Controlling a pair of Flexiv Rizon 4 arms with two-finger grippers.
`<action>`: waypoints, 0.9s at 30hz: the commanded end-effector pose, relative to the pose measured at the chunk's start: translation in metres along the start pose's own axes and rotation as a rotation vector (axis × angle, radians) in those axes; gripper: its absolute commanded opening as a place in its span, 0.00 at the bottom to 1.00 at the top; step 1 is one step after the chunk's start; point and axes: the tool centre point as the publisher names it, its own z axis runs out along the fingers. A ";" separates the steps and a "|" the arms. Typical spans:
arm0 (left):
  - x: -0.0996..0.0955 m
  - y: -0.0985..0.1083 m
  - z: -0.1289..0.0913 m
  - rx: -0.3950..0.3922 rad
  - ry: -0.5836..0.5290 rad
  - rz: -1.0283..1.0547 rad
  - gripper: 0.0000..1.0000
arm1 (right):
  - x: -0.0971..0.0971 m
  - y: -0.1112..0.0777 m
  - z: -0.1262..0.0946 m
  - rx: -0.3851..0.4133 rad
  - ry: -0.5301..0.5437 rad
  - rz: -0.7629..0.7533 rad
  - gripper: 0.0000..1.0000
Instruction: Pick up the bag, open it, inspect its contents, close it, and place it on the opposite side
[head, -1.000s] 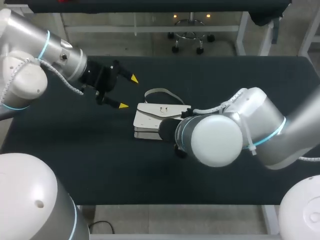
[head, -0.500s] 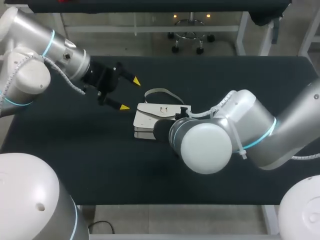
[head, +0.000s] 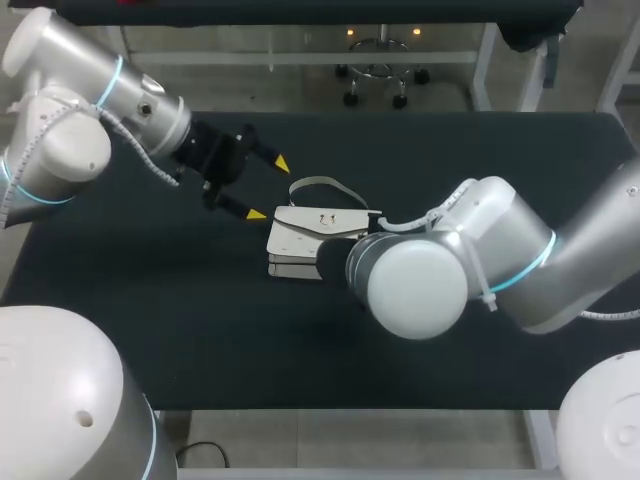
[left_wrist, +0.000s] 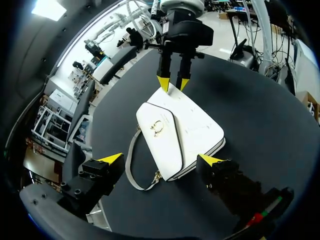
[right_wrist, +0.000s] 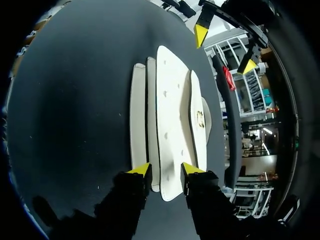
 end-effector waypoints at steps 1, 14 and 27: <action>-0.001 -0.002 0.002 -0.003 0.006 0.003 1.00 | 0.002 -0.004 0.007 -0.073 -0.006 0.004 0.30; -0.002 -0.002 0.008 0.004 0.021 0.005 1.00 | 0.005 0.002 0.009 -0.082 -0.012 -0.021 0.14; -0.001 -0.011 0.012 0.027 -0.002 0.044 1.00 | 0.006 0.006 0.007 -0.081 -0.008 -0.021 0.00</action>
